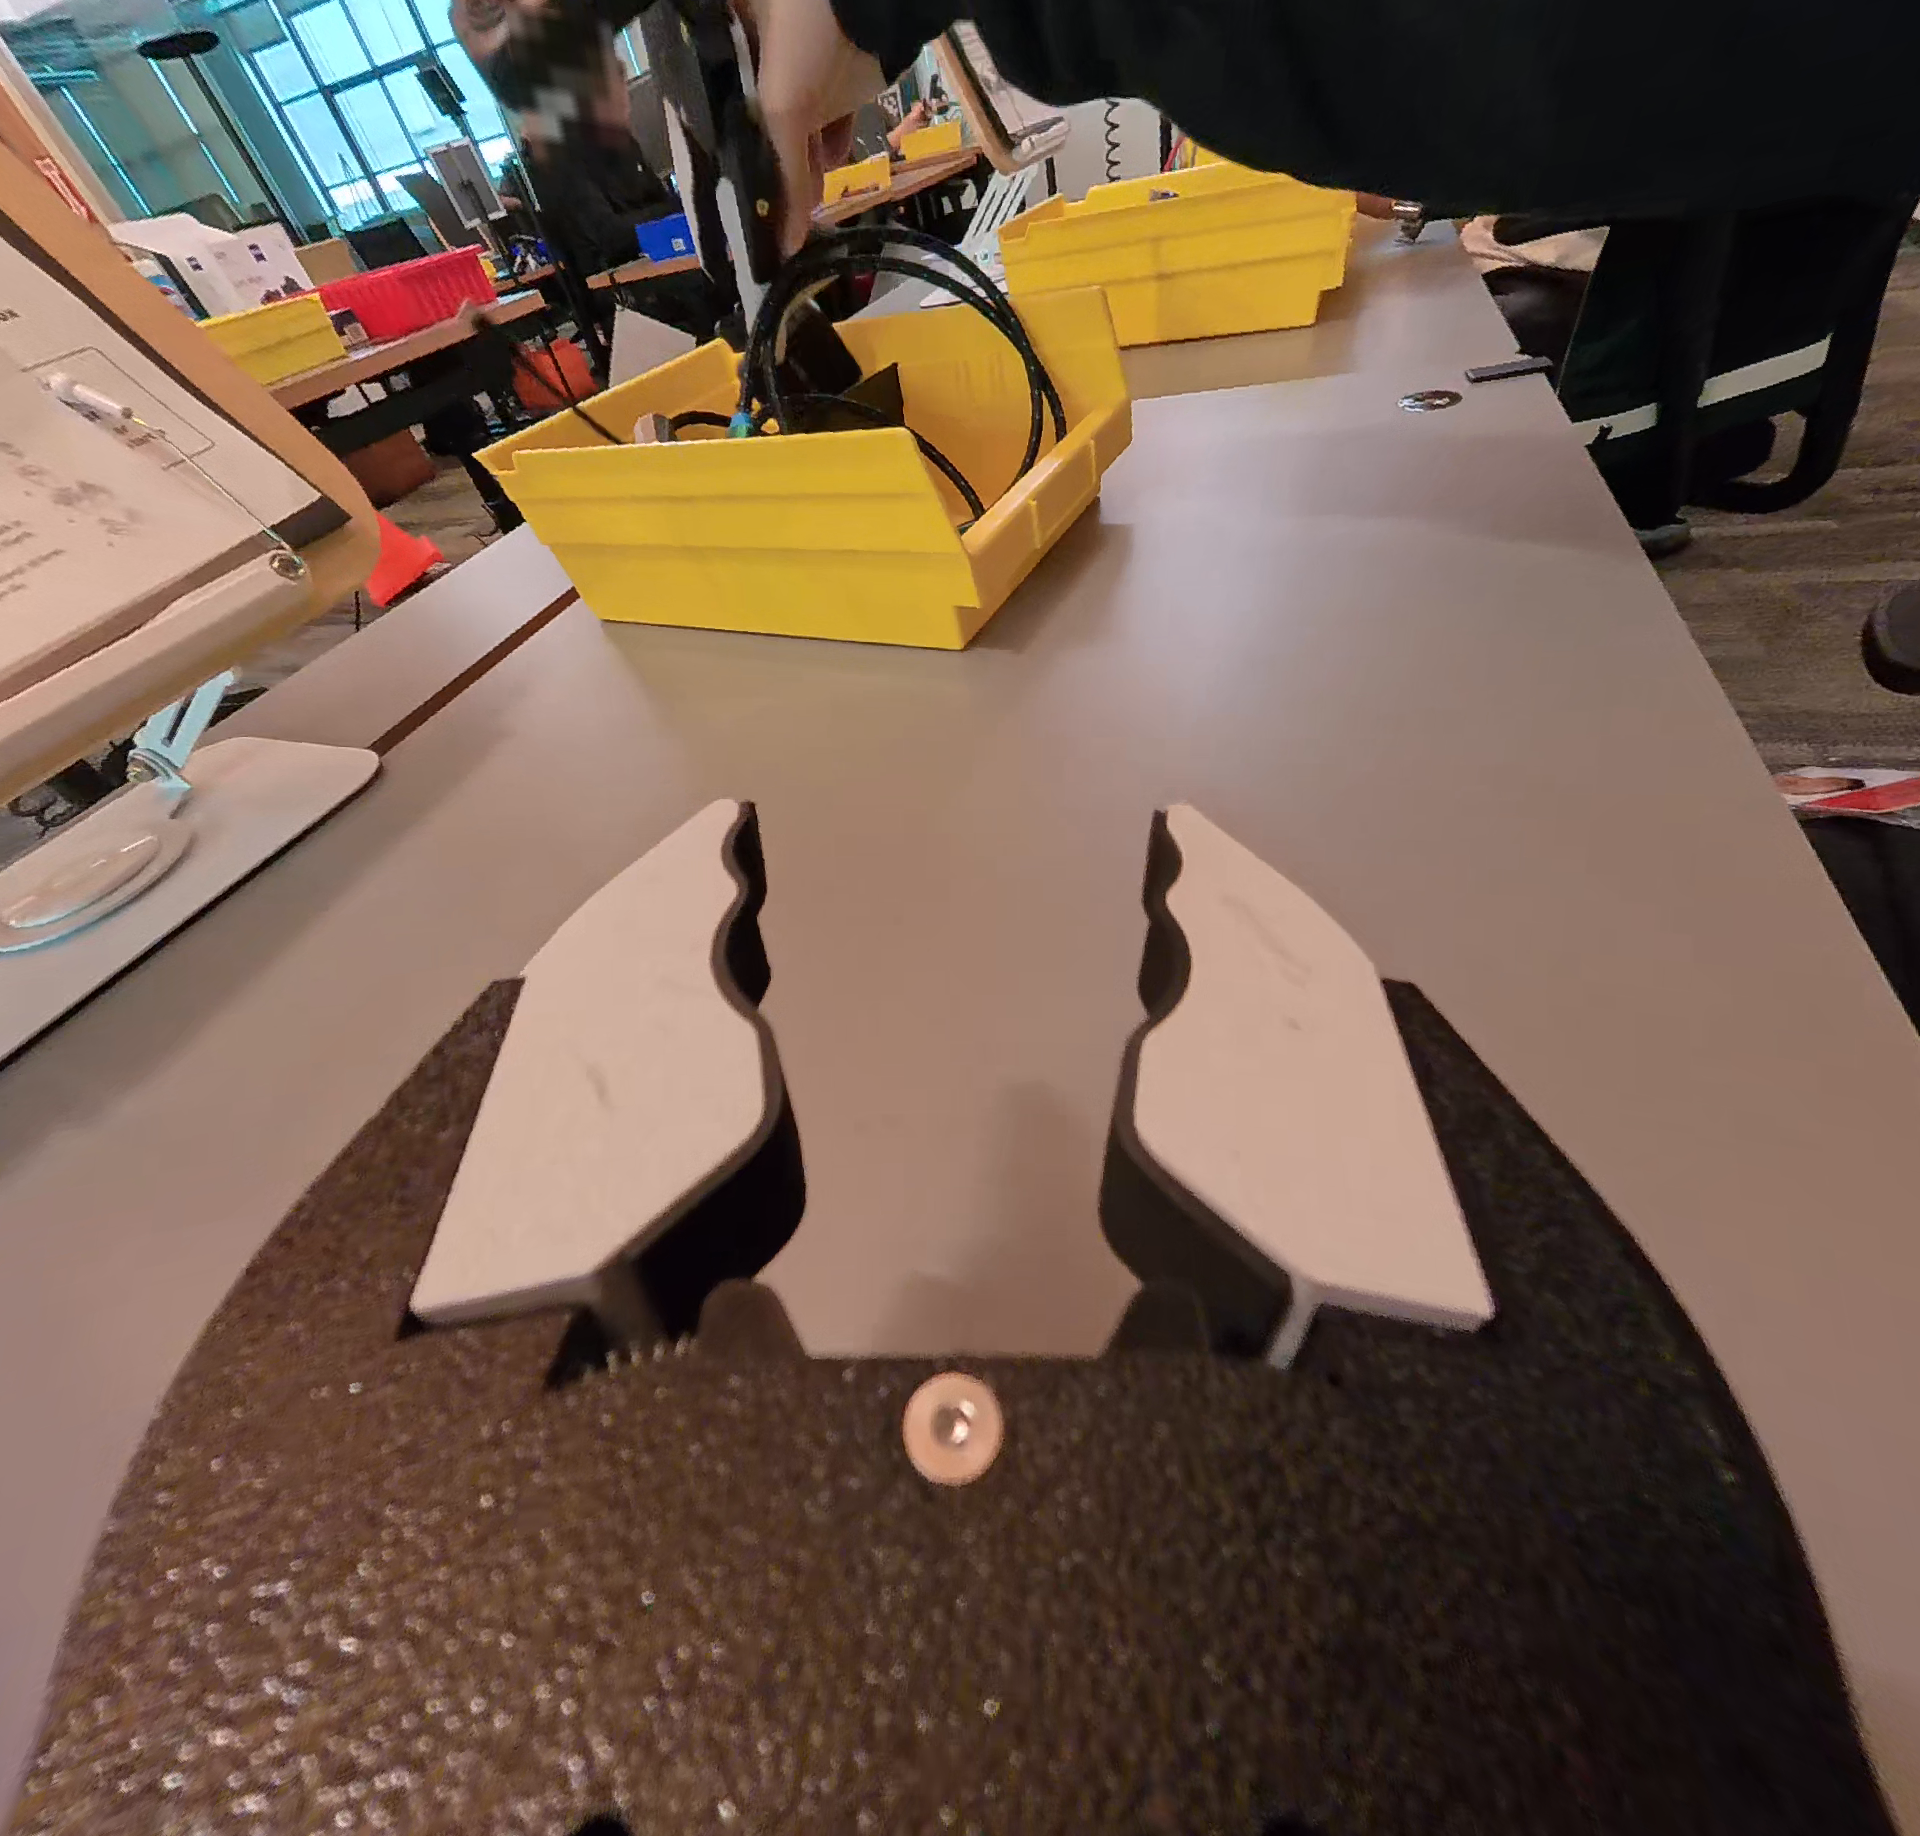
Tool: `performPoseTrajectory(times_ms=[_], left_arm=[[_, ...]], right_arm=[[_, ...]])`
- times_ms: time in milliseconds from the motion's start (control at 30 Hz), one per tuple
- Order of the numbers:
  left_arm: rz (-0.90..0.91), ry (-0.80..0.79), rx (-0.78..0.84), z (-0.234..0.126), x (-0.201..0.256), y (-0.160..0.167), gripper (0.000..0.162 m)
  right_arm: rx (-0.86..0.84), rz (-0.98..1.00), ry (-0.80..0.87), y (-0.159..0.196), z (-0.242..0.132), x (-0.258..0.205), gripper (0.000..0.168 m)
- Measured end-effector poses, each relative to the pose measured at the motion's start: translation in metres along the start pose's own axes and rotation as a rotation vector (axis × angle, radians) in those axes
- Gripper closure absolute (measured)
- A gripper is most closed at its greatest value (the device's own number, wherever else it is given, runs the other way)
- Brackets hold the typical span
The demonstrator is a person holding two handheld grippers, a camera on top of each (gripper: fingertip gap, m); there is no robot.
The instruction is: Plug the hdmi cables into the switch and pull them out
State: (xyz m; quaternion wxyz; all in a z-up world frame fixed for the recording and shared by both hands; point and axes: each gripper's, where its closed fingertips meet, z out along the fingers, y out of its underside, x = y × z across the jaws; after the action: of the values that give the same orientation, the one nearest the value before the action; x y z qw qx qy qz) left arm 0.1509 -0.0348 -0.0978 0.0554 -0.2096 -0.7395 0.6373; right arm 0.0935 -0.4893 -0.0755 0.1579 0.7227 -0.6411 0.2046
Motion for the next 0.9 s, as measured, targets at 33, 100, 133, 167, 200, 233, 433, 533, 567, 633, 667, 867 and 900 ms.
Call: performPoseTrajectory(times_ms=[33, 100, 133, 167, 200, 233, 433, 533, 567, 633, 667, 867, 900], left_arm=[[0.000, 0.004, -0.001, 0.000, 0.001, 0.000, 0.092], [-0.008, 0.005, 0.000, 0.000, 0.001, 0.000, 0.092], [-0.014, 0.005, 0.002, 0.001, 0.000, 0.000, 0.092], [-0.019, 0.005, 0.004, 0.001, 0.000, 0.001, 0.092], [-0.024, 0.005, 0.005, 0.002, 0.000, 0.001, 0.092], [-0.029, 0.005, 0.003, 0.002, 0.000, 0.002, 0.092], [-0.038, 0.006, -0.024, 0.008, 0.002, 0.007, 0.093], [-0.034, -0.009, -0.040, 0.009, 0.002, 0.008, 0.093], [-0.029, -0.018, -0.042, 0.008, 0.002, 0.007, 0.093], [-0.024, -0.028, -0.040, 0.007, 0.003, 0.006, 0.093], [-0.031, -0.033, -0.036, 0.007, 0.003, 0.005, 0.093], [-0.113, -0.103, 0.019, 0.027, 0.002, -0.013, 0.092], [-0.128, -0.126, 0.025, 0.035, 0.002, -0.018, 0.092]], right_arm=[[0.040, 0.017, -0.001, 0.000, -0.008, -0.001, 0.105], [0.125, 0.057, 0.039, 0.001, -0.025, 0.001, 0.105], [0.147, 0.081, 0.062, 0.005, -0.033, 0.001, 0.105], [0.138, 0.094, 0.068, 0.012, -0.040, -0.001, 0.104], [0.107, 0.094, 0.051, 0.019, -0.046, -0.006, 0.104], [0.061, 0.088, 0.017, 0.025, -0.053, -0.011, 0.104], [-0.118, 0.192, 0.016, -0.010, -0.124, -0.008, 0.092], [-0.138, 0.123, 0.049, -0.036, -0.168, -0.018, 0.092], [-0.103, 0.128, 0.025, -0.048, -0.182, -0.027, 0.092], [0.040, 0.155, -0.066, -0.075, -0.211, -0.046, 0.101], [0.131, 0.180, -0.111, -0.086, -0.226, -0.050, 0.105], [0.231, 0.338, -0.084, -0.039, -0.247, -0.012, 0.100], [0.238, 0.337, -0.067, -0.028, -0.243, -0.010, 0.099]])
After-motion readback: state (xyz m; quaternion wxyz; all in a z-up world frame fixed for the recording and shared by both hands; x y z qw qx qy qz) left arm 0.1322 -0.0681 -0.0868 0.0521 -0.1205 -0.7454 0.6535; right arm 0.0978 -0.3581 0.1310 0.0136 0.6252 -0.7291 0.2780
